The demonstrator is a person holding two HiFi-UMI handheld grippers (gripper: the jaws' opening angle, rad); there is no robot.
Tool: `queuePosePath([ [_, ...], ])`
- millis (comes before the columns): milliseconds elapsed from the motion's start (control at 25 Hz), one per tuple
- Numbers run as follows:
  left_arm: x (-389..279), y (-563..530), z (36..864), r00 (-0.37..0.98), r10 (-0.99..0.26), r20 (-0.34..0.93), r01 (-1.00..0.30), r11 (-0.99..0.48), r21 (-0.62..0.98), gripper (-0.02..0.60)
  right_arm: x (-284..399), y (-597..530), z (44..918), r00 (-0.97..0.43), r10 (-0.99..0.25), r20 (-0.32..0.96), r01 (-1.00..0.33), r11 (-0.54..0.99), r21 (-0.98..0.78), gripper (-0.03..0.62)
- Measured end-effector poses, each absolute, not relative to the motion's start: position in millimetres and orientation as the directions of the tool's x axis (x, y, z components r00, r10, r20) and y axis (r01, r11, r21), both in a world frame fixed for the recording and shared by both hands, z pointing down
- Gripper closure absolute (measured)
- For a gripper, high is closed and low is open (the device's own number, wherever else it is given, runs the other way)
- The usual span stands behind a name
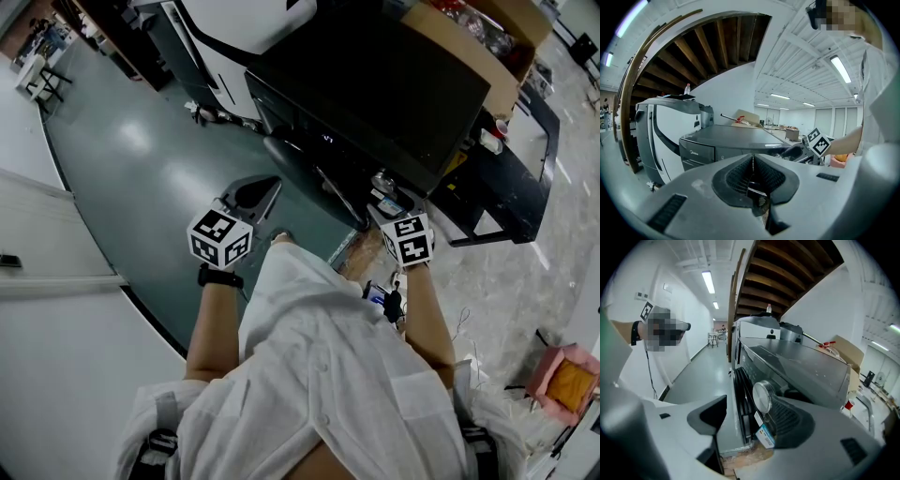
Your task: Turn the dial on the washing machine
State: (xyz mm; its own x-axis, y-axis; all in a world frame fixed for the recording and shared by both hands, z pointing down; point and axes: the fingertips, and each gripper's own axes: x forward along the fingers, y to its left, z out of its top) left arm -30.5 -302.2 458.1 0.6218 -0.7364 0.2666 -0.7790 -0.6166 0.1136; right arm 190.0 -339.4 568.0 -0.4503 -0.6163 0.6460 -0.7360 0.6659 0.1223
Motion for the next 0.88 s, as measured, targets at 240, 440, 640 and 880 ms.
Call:
queuePosePath([
  [240, -22.6, -304.2, 458.3, 0.635, -0.724, 0.269, -0.767, -0.632, 0.108, 0.565, 189.8, -346.9, 555.4, -0.466, -0.639, 0.613, -0.746, 0.655, 0.116, 0.293],
  [440, -20.8, -301.7, 457.7, 0.635, -0.724, 0.268, -0.767, -0.634, 0.105, 0.565, 181.1, -351.1, 548.3, -0.492, -0.638, 0.592, -0.739, 0.666, 0.104, 0.295],
  [640, -31.2, -298.4, 454.1, 0.614, -0.745, 0.262, -0.785, -0.610, 0.106, 0.565, 180.6, -346.7, 506.4, -0.548, -0.712, 0.439, -0.764, 0.640, 0.082, 0.421],
  [880, -38.8, -298.4, 450.0, 0.591, -0.768, 0.245, -0.804, -0.587, 0.100, 0.565, 204.5, -340.0, 478.2, -0.519, -0.775, 0.361, -0.803, 0.587, 0.104, 0.594],
])
